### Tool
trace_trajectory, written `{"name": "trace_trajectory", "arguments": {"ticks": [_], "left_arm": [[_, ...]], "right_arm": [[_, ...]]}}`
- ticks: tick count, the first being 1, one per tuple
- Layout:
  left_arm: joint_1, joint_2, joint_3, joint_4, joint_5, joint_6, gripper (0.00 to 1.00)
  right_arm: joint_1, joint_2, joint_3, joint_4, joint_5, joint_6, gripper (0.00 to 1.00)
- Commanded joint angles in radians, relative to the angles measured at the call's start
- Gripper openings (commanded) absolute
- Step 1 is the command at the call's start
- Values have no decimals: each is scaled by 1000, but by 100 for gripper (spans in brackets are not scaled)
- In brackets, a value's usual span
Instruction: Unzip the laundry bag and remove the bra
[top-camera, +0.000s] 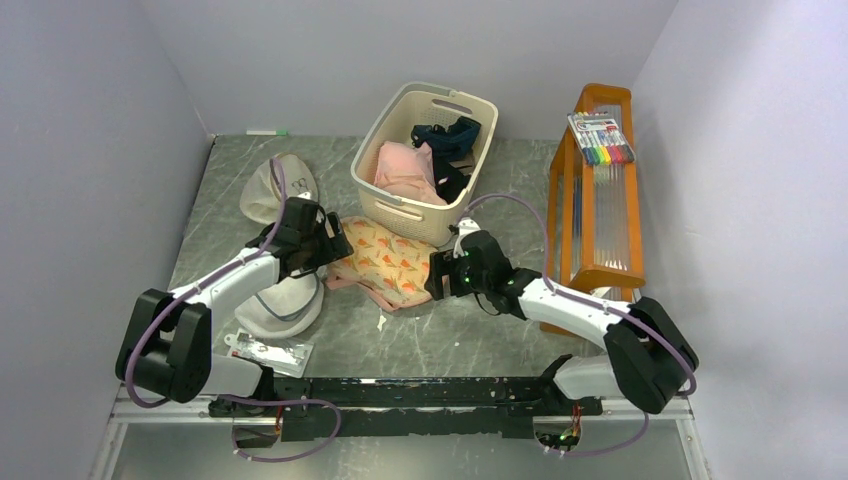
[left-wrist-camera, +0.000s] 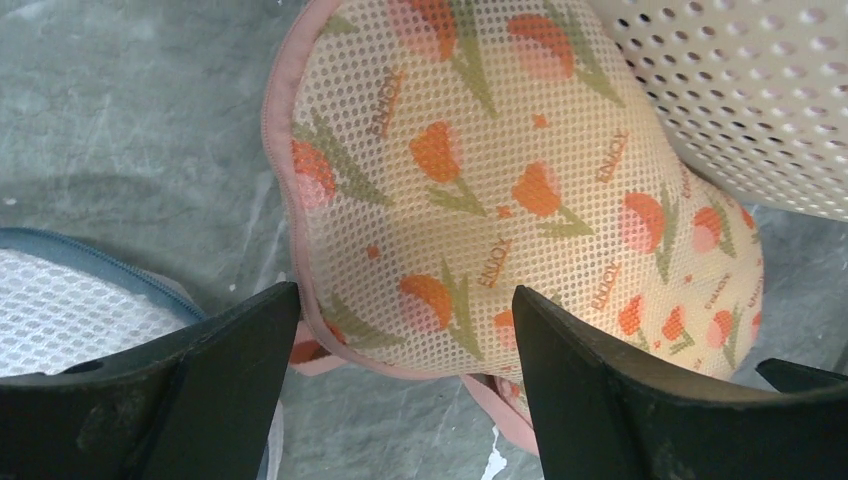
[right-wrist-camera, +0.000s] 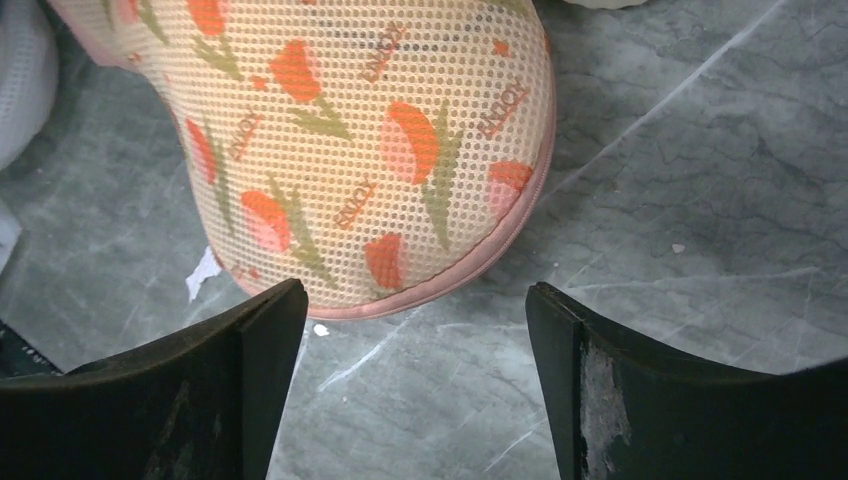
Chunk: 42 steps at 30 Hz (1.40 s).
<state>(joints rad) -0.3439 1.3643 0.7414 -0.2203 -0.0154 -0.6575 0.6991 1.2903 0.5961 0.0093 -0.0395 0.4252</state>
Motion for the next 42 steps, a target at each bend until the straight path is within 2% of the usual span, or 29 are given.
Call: {"name": "trace_trajectory", "arguments": {"ticks": [1,7,11,16,19,22,25,28,32,38,42], "left_arm": [[5,-9,8,68,59,4,89],[5,23,14,67,76,11,97],[4,45,35,58,69,30,99],[-20,51,60,43,39,41,97],[-48,38,66,38,28,53,99],[-52,56,76,36,63,64,99],[-58,80,89,29,66,70,98],[-62,91,100,22,65,71,98],[-79,73,114,-7,22,70,98],[-90,-41,103,-74,-114,54,99],[-93,-105,62,-69,-114,17,99]], "right_arm": [[6,47,37,41,46,-39,80],[18,123,58,84,1,-66,66],[97,127,57,142,-62,-73,66],[259,63,12,286,-245,-76,66],[285,5,-25,345,-310,-49,69],[284,-64,-44,319,-271,-75,78],[278,-120,-34,228,-102,-102,90],[258,-144,-7,127,65,-116,96],[228,-132,15,76,156,-104,97],[196,-16,44,73,151,-63,99],[188,77,86,75,148,-65,97]]}}
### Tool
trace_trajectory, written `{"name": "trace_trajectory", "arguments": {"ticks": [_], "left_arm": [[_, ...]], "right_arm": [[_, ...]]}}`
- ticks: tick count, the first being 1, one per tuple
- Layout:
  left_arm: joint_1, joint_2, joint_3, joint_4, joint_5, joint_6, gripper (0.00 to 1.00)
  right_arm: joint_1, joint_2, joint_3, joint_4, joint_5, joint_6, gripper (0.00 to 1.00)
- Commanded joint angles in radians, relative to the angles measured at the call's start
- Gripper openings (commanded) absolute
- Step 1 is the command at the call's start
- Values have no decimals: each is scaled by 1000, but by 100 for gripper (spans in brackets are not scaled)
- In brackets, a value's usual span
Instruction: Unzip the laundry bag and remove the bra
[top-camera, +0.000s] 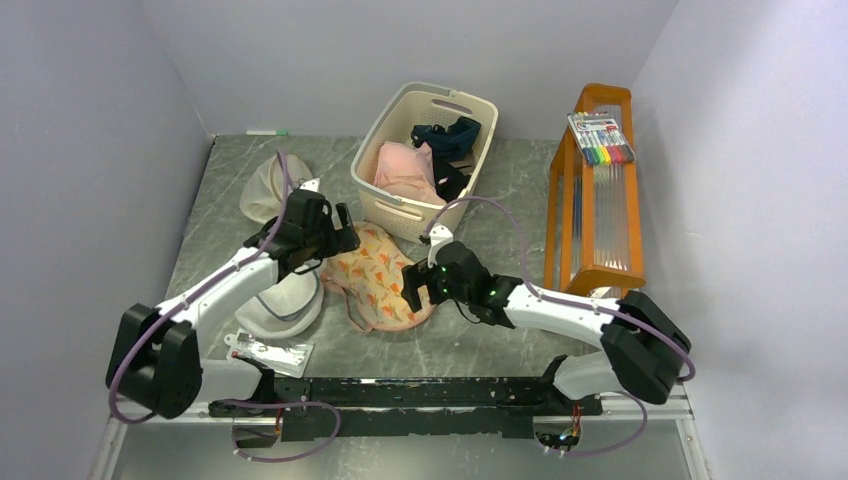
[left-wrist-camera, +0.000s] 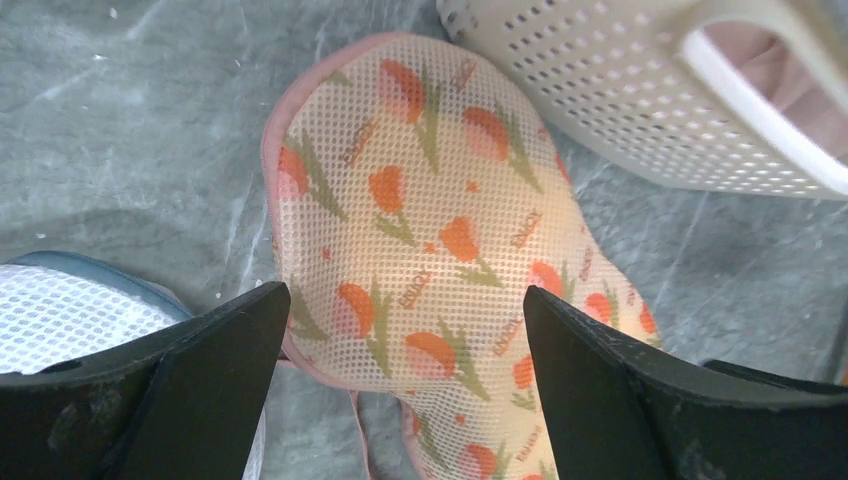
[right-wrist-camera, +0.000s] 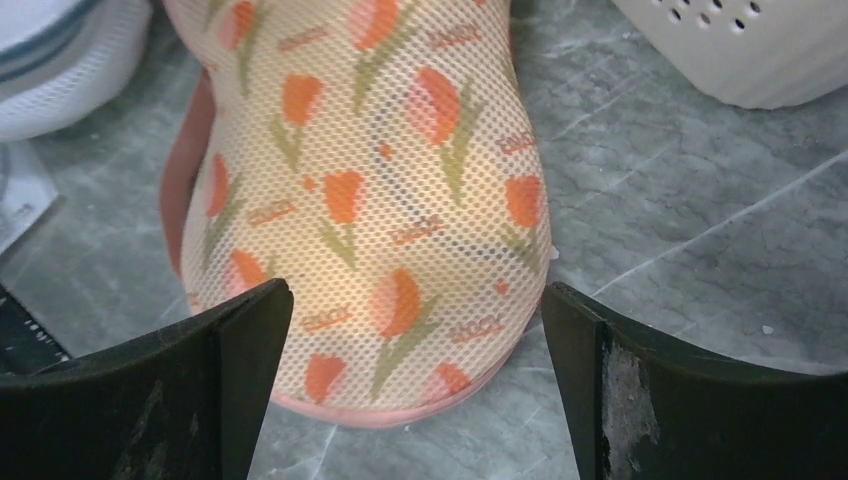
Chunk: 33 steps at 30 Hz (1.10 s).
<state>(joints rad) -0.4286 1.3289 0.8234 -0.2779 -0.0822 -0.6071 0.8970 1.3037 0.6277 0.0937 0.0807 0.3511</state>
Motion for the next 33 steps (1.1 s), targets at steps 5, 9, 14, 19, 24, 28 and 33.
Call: {"name": "trace_trajectory", "arguments": {"ticks": [5,9,14,19,24,28,33], "left_arm": [[-23,-100,-72,13,-29,-78,99],[-25,-31,-66,29,22,-36,99],[-90,156,45,-36,19,1,98],[-188,266,100,-6,20,-9,98],[-227,265,87,54,40,-35,99],[-228,196,56,90,29,-22,100],[-228,125,39,137,58,31,99]], "right_arm": [[-12,111,76,-17,33,0,96],[-11,119,64,-16,26,1,96],[-3,148,55,-34,8,0,93],[13,123,-2,27,-115,19,91],[47,46,-117,217,-379,72,90],[66,-39,-209,403,-572,116,91],[66,-116,-208,402,-563,107,94]]}}
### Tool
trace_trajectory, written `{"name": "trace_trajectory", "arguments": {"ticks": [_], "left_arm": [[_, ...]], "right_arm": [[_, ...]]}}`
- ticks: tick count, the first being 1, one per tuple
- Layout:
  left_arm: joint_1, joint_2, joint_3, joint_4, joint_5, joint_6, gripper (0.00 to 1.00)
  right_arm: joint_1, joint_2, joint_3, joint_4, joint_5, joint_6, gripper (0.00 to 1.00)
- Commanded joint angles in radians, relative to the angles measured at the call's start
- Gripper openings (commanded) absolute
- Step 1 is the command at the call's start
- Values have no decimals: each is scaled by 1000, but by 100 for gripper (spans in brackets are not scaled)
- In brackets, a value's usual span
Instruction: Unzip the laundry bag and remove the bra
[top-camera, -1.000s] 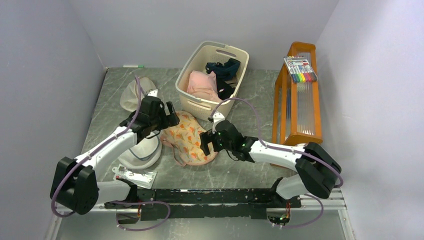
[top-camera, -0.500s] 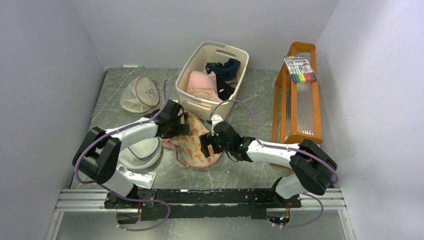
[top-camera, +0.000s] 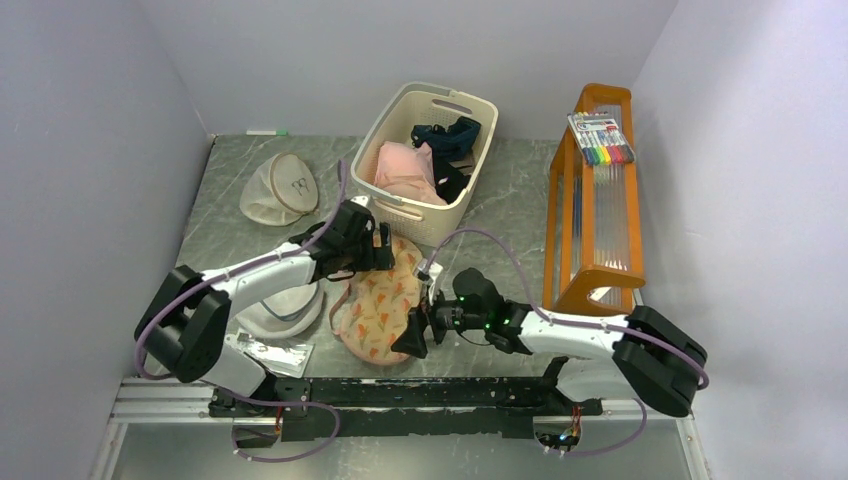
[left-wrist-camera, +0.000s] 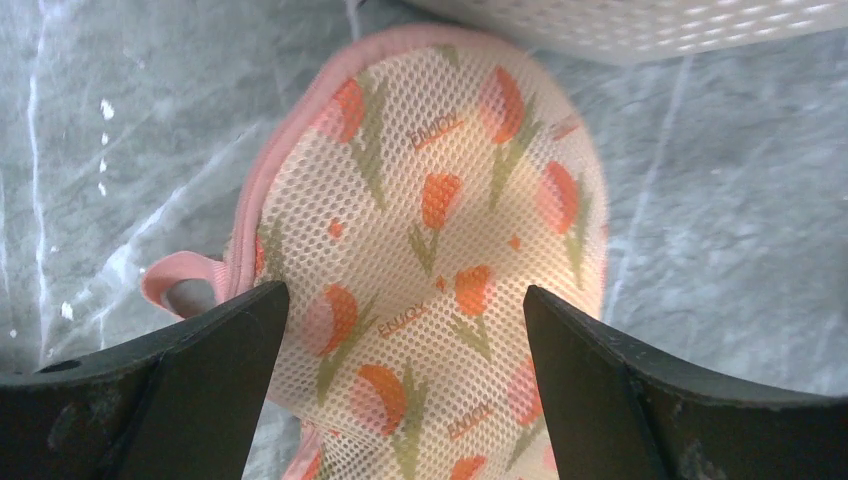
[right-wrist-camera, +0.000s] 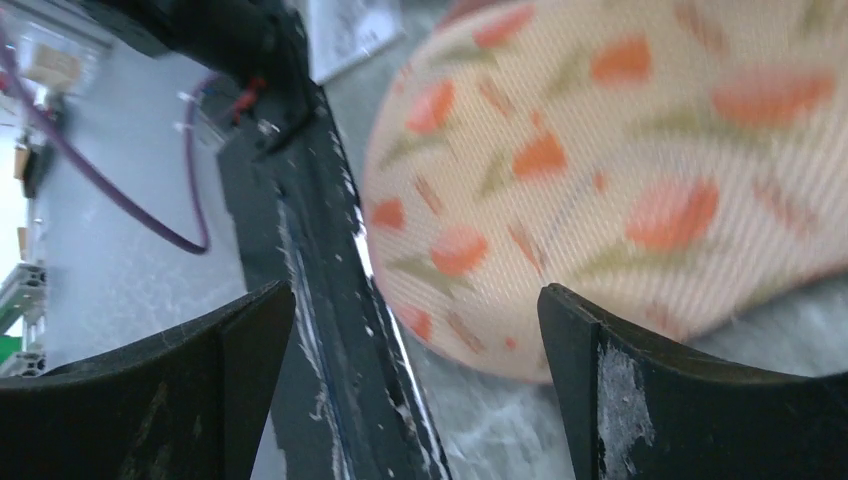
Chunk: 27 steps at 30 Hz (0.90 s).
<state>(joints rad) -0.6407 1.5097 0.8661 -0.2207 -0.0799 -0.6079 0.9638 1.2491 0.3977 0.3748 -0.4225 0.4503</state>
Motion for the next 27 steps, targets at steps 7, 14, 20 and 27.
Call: {"name": "trace_trajectory", "arguments": {"ticks": [7,14,20,27], "left_arm": [[-16,-7,54,-15,-24,33,99],[-20,186,168,-37,89,58,98],[-108,236,265,33,156,93,98],[-128,120,212,26,-18,139,99]], "right_arm": [[-27,-149,108,-218,484,-21,98],[-89,-192,167,-381,691,-38,100],[-106,-283,148,-403,771,-33,100],[-110,-364,115,-430,825,-32,100]]}}
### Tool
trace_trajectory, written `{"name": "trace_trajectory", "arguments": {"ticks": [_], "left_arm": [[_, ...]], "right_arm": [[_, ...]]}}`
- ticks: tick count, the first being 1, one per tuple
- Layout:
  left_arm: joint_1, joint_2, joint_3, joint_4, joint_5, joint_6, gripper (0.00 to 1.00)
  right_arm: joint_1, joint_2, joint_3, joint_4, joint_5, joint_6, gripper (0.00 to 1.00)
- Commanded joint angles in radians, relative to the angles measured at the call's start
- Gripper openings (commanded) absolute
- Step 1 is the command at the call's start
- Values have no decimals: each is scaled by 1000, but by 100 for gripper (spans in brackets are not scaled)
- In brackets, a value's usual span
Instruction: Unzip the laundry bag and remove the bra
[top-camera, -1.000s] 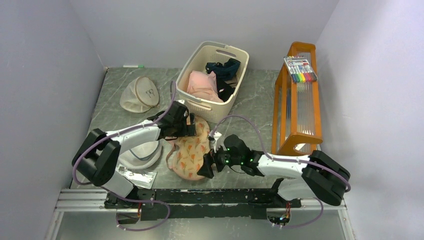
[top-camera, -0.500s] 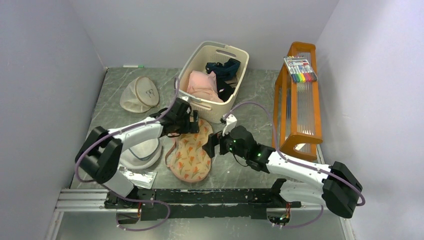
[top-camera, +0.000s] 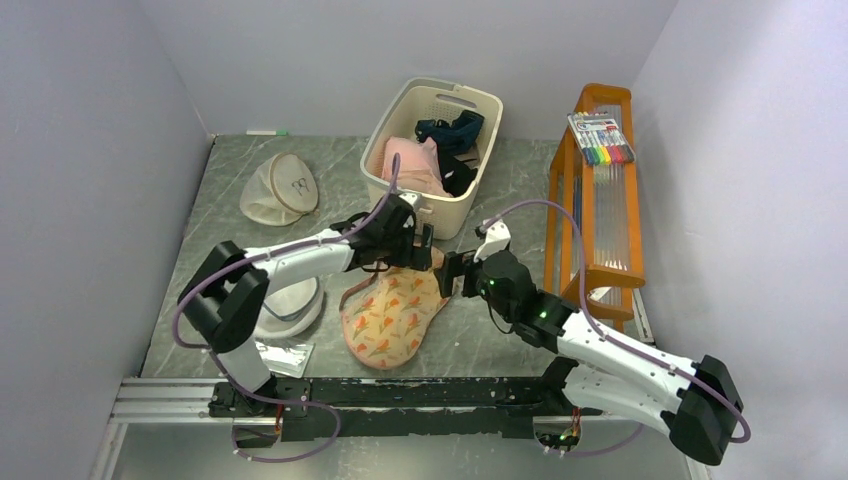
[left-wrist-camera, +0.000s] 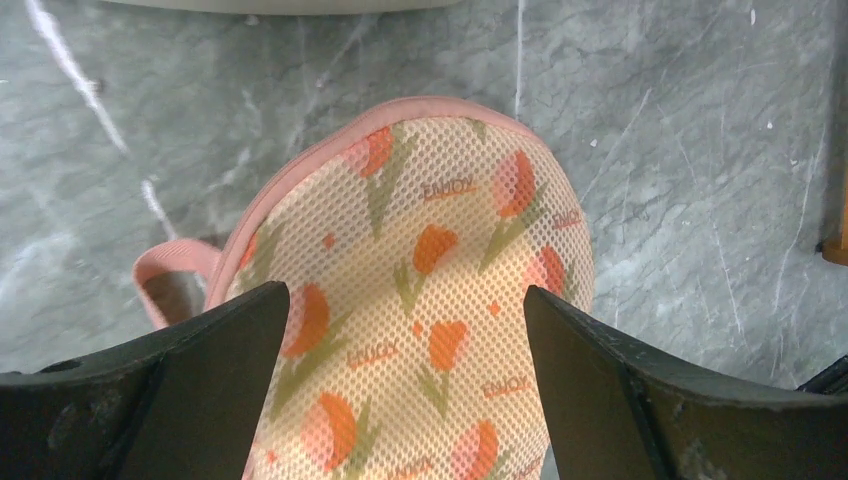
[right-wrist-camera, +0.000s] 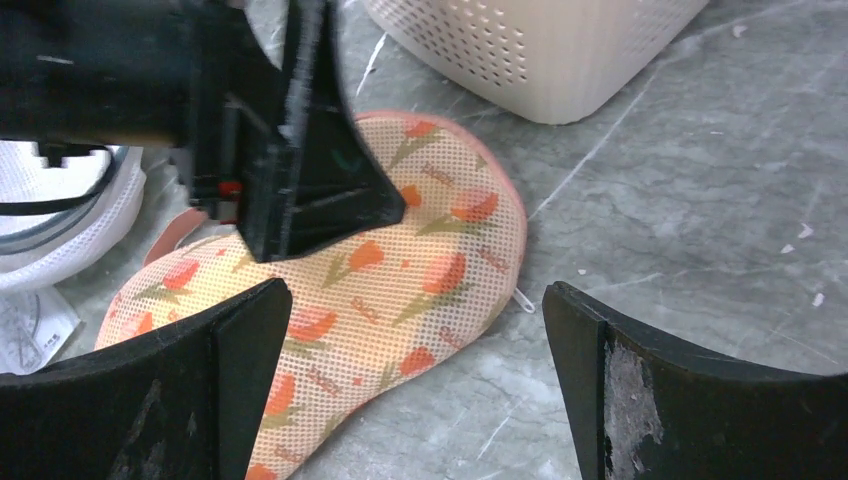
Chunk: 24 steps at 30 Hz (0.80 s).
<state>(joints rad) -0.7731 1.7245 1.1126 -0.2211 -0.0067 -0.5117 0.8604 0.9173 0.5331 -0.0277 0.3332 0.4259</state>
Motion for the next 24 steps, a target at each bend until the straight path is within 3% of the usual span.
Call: {"name": "trace_trajectory", "arguments": {"ticks": [1,5,13,18,24], "left_arm": [[5,-118,-55,29,-103,49,99],[-16,-214,-147,60,-91,66,99],[-182,-295,-202,126,-177,112,99],[-258,-188,-117,122,-237,149,100],[-331,-42,-43,138,-305,221,93]], "right_arm": [[-7,-37,-22,-30,75,-8,100],[-9,-46,-29,-26,92,-12,100],[-12,-124,-17,-7,167,-33,99],[-12,-212,1,-13,221,-59,99],[-12,-352,-8,-11,244,-73,98]]}}
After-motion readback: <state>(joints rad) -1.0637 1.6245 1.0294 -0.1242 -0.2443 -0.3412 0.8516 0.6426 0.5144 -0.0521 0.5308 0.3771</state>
